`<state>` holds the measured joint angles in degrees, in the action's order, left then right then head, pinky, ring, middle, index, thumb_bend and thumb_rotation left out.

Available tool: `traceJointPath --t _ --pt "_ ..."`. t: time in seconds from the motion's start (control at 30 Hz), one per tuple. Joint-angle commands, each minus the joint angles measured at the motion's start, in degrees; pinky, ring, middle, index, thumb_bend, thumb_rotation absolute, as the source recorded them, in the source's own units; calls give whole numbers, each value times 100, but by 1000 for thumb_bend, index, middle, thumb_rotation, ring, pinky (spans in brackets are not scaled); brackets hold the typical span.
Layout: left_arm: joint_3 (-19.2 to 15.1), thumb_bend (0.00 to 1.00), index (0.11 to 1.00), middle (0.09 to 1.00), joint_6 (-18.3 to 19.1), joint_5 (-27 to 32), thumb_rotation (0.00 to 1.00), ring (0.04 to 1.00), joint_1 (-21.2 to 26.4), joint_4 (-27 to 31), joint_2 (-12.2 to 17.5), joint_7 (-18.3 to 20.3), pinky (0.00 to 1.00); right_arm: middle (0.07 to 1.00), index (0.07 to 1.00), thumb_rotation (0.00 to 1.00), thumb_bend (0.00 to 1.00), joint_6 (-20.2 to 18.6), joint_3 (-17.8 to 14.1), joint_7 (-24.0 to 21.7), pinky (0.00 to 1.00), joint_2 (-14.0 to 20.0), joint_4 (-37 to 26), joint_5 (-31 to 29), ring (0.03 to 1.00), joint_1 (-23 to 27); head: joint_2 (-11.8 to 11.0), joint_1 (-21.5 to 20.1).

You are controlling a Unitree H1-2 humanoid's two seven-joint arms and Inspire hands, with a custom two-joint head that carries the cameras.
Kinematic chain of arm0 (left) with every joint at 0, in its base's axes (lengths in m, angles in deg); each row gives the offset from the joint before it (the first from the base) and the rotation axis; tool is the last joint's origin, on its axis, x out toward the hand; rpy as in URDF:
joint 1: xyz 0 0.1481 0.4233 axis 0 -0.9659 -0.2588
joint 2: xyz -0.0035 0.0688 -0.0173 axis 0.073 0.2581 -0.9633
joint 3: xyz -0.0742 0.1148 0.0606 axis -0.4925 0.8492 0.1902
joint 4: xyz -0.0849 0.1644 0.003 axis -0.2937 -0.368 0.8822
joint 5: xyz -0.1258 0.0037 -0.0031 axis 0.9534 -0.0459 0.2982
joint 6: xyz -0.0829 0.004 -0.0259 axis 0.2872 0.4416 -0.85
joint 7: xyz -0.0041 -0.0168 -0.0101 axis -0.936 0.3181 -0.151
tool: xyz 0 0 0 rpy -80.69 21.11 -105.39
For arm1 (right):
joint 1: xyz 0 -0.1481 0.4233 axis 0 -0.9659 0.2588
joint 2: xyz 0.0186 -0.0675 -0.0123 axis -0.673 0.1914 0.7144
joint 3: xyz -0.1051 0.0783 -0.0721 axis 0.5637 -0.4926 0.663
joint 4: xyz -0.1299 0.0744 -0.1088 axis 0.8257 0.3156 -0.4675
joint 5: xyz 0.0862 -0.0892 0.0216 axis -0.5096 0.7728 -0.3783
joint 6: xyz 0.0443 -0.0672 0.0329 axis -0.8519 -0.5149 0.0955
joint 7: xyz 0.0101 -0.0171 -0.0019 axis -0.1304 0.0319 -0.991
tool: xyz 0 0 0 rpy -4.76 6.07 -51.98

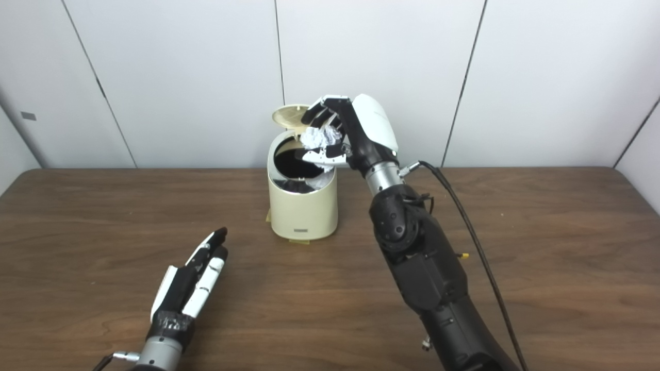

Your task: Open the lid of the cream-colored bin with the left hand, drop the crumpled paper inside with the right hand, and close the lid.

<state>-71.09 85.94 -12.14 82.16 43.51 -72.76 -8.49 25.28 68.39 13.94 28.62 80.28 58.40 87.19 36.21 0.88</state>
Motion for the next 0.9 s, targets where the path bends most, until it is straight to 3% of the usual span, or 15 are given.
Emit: traceJointPath --t 0.0,0.4,0.87 --pt "33 588 966 963 -84 -9 808 975 -53 183 -74 -11 1000 500 531 0 492 211 9 181 297 -47 -56 0 391 371 13 6" --pt "97 572 976 966 -101 -45 785 971 -54 207 -138 -77 1000 508 516 0 495 319 167 328 309 -122 -7 133 395 407 76 83" --pt "120 566 1000 941 -89 -47 755 954 -107 288 -176 -87 1000 508 515 0 495 323 139 362 317 -119 141 8 392 374 144 176"
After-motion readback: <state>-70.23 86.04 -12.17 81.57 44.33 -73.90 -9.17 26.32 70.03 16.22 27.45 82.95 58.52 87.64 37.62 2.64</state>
